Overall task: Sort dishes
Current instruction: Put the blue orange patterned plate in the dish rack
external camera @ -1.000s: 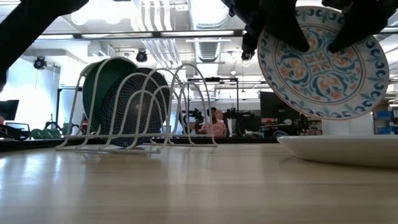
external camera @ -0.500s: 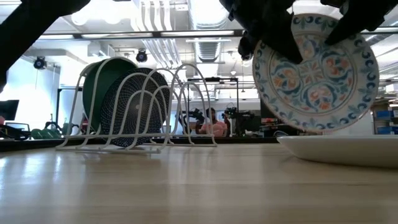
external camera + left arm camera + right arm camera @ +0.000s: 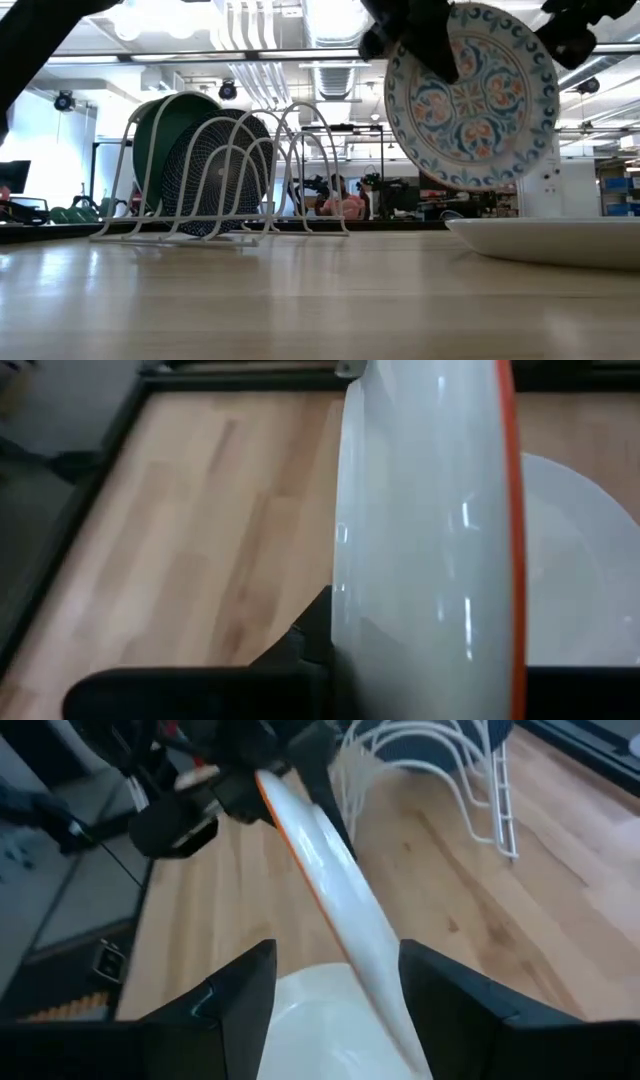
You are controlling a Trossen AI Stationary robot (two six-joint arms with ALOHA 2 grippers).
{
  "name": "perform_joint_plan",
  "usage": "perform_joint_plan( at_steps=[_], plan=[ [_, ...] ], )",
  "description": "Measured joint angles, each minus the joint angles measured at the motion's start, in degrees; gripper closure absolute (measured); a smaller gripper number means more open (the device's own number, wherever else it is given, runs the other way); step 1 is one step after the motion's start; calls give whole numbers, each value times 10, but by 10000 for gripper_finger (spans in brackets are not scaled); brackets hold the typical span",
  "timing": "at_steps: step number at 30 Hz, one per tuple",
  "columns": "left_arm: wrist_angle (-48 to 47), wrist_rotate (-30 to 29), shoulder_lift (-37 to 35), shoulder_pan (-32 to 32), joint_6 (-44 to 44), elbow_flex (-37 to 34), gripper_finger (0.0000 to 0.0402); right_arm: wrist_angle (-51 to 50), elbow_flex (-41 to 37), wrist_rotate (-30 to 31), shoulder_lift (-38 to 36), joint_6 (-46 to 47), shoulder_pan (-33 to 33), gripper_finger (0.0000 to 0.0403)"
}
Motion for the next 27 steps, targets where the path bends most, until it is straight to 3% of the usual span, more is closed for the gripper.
perform_joint_plan(
  at_steps=[8, 21, 27],
  plan=[
    [-28, -60, -45, -5, -6, 0, 378, -4, -1, 1, -56, 5, 0, 203],
    [-108, -213, -153, -33, -32, -7, 378, 18, -46, 27, -55, -9, 0, 204],
    [-202, -327, -207, -44, -105, -19, 378, 64, -79, 28, -55, -13, 0, 204]
  ],
)
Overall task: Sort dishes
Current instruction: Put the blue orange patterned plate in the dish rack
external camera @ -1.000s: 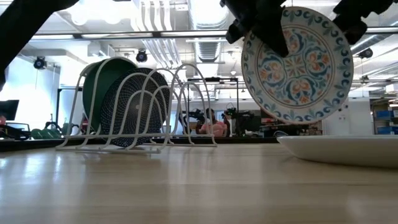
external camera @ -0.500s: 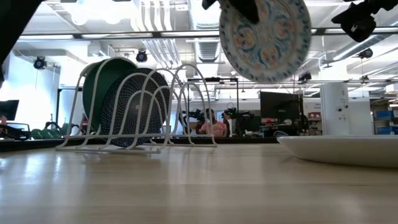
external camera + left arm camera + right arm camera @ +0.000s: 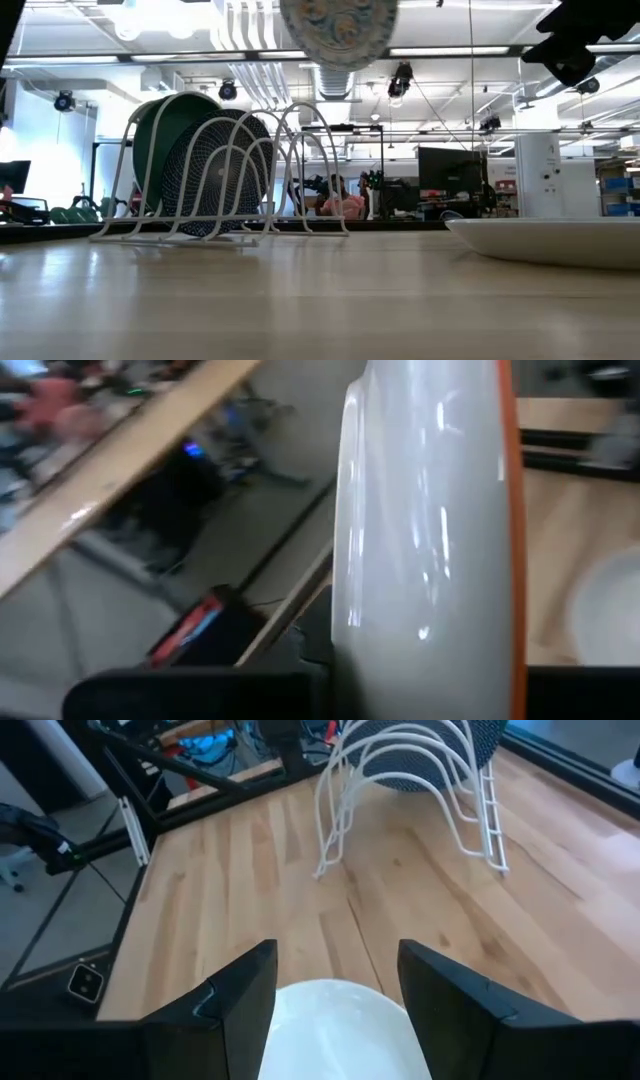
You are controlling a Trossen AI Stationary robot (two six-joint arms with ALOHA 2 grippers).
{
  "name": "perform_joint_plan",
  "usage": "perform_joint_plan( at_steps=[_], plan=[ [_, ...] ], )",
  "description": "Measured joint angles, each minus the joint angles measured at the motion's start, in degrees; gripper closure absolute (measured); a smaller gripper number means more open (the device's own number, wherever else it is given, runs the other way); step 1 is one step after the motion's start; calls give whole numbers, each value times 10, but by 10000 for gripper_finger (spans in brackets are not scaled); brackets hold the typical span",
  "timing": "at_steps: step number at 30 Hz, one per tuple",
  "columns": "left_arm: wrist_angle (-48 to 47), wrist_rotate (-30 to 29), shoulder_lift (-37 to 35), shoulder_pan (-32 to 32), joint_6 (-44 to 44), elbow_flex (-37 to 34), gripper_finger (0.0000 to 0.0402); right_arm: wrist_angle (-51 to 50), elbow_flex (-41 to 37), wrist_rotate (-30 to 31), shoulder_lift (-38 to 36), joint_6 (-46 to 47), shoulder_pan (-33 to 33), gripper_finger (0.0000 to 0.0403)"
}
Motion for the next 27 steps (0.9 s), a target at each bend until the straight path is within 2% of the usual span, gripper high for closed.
perform_joint_plan(
  at_steps=[3, 6, 12, 21, 27],
  plan=[
    [-23, -35, -16, -2, -28, -19, 378, 28, -16, 0, 0, -5, 0, 204],
    [-23, -40, -43, -3, -50, -55, 378, 43, -26, 0, 1, -6, 0, 204],
    [-21, -79, -120, -6, -135, -168, 378, 44, -31, 0, 1, -1, 0, 204],
    [55, -89, -212, -7, -206, -343, 378, 69, -33, 2, 1, -8, 0, 204],
    [71, -111, -246, -7, -245, -418, 378, 69, -33, 3, 1, -8, 0, 204]
  ],
)
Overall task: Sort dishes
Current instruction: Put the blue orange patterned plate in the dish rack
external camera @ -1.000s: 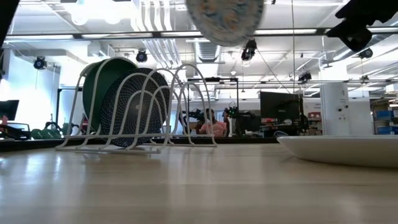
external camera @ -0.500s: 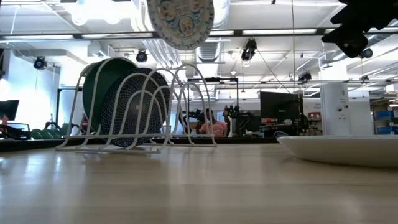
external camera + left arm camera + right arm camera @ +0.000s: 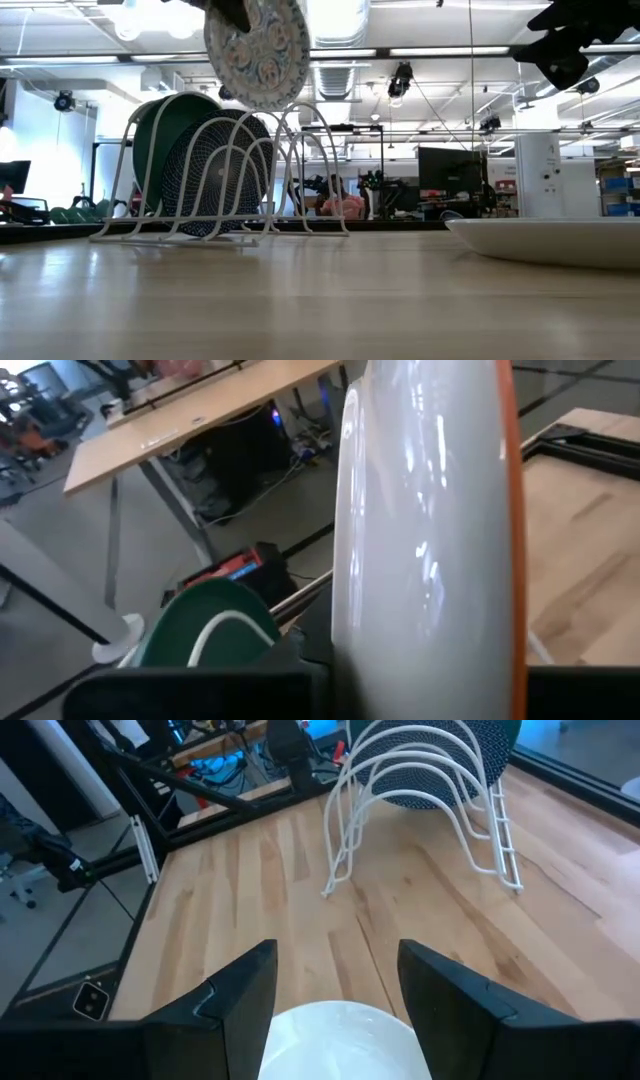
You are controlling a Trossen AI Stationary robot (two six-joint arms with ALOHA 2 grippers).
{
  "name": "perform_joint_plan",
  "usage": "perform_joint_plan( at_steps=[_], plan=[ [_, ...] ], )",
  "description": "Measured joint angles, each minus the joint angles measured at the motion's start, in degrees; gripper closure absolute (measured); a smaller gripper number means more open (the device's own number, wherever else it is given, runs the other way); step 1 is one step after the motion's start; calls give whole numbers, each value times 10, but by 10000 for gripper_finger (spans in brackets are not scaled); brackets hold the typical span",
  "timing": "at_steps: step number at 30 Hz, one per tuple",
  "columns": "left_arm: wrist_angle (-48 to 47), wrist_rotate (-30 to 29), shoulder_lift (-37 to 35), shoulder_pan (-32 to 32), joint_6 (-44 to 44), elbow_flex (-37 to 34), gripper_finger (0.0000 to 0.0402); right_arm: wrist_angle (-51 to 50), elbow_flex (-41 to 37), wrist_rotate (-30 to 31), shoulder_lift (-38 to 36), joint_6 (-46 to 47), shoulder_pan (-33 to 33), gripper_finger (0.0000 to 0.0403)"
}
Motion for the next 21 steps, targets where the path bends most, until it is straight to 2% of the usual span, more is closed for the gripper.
perform_joint_plan(
  at_steps=[9, 21],
  plan=[
    [28, -1, -11, 0, -38, -70, 378, 0, 0, 1, 0, 0, 0, 204],
    [135, -2, -10, -3, -63, -168, 378, 1, 0, 2, 0, 1, 0, 204]
  ],
)
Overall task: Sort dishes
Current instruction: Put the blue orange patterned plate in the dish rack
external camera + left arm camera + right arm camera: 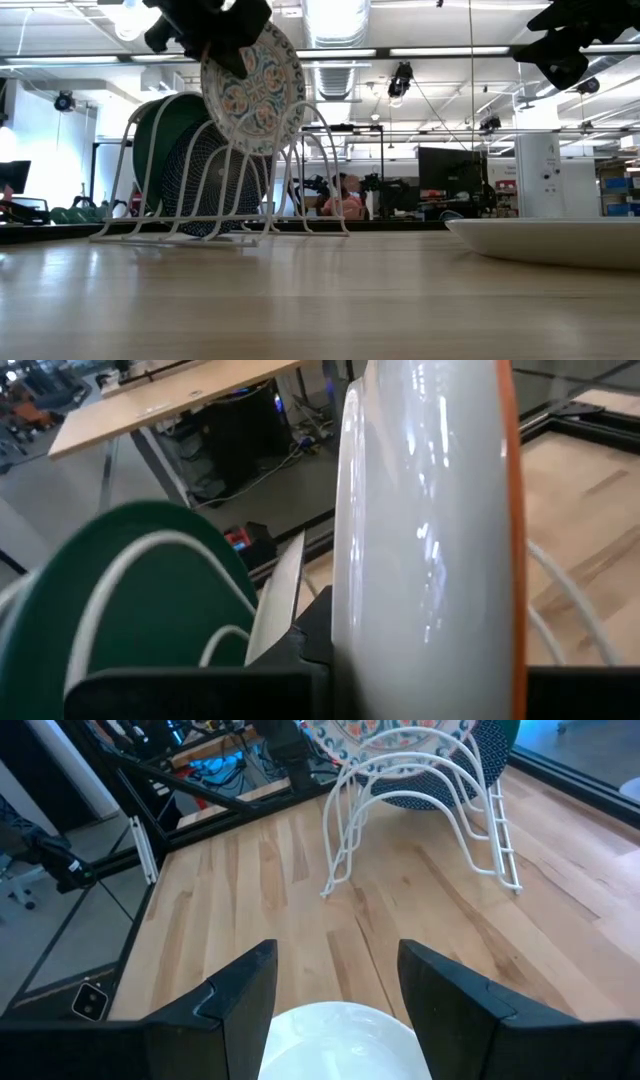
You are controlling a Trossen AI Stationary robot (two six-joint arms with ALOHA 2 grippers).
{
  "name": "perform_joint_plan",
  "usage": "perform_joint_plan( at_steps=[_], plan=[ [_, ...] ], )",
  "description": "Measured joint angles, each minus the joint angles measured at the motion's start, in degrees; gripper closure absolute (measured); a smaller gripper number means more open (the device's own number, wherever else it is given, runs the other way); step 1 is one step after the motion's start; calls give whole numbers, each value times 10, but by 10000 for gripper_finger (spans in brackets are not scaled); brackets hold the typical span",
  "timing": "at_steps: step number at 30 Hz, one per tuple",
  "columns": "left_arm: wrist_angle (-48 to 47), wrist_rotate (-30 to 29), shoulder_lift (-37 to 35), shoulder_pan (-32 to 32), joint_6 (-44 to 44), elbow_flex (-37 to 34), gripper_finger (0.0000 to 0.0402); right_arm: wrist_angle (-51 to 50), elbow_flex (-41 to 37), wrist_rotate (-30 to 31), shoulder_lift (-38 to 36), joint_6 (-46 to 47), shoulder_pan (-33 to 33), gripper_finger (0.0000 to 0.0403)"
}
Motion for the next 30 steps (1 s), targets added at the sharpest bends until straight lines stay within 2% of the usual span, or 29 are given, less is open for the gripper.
perform_joint_plan(
  at_steps=[8, 17, 30],
  plan=[
    [28, 2, 0, -1, -35, -48, 378, 1, 0, 1, 0, 2, 0, 204],
    [39, 0, 17, -1, -37, -58, 378, 4, 0, 15, 1, 2, 0, 204],
    [62, 2, 30, -8, -108, -105, 378, 8, 0, 15, 7, 9, 0, 204]
  ],
)
